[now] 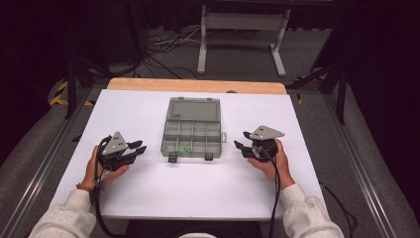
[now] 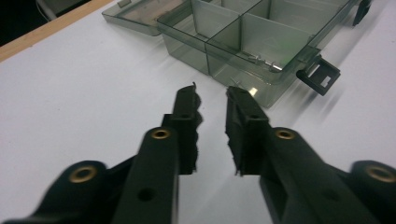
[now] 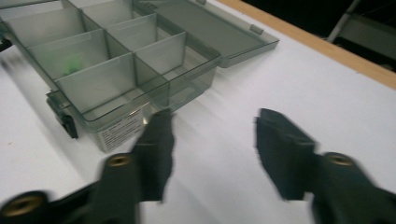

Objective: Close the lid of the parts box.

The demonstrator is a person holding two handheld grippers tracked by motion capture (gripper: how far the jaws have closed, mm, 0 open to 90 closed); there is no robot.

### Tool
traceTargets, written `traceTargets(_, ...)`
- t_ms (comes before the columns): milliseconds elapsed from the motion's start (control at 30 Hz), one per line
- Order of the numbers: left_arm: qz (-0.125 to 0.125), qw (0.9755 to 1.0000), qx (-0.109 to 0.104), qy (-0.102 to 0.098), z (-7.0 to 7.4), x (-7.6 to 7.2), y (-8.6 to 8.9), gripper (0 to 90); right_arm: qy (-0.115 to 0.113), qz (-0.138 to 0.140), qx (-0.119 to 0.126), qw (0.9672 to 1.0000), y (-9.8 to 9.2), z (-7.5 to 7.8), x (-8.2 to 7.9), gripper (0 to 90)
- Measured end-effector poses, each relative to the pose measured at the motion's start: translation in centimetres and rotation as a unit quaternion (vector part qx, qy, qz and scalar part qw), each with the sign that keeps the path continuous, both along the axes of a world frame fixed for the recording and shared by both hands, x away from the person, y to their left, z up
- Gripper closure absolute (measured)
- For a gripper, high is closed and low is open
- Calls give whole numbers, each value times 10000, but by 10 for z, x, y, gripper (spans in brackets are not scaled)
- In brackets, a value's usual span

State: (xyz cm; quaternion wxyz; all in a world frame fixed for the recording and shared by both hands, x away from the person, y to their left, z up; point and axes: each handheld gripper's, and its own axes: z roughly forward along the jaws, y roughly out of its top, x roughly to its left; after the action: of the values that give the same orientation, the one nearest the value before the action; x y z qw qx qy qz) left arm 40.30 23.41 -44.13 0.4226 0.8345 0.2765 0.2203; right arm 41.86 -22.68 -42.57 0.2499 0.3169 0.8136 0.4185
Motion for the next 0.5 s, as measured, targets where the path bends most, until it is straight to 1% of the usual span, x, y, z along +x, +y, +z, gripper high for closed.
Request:
traceTargets(67,1,10000,-9,20,2,3,-2,824,61,-19,-30,10000,0,0,3,717)
traceTargets(133,-16,9999,-81,68,5,9,-3,876,102,25,-54,9999,1,1,8,817)
traceTargets(167,-9,10000,-63,75,6,12,-3,894,152,30,-112,9998,2,2,9,851)
traceTargets(233,1,10000,-19,65,10,21,-4,899,209,48,-158,9996,4,6,14,887)
traceTargets(300,33,10000,35,76,12,31,-8,900,130,43,-243,9996,6,11,20,900)
traceTargets(333,82,9999,27,101,13,38,-11,900,218,38,-269,9994,7,12,26,900)
traceTargets(367,82,9999,17,136,14,44,-14,900,241,14,-279,9993,9,14,32,900)
traceTargets(400,80,9999,52,139,15,52,-17,900,268,19,-347,9990,11,15,38,900)
traceTargets(433,97,9998,88,142,15,57,-20,900,338,65,-408,9986,14,16,45,900)
traceTargets(467,135,9997,97,156,15,63,-23,900,355,76,-466,9983,16,16,50,900)
traceTargets(500,118,9996,129,236,16,71,-26,900,382,89,-543,9978,19,16,56,900)
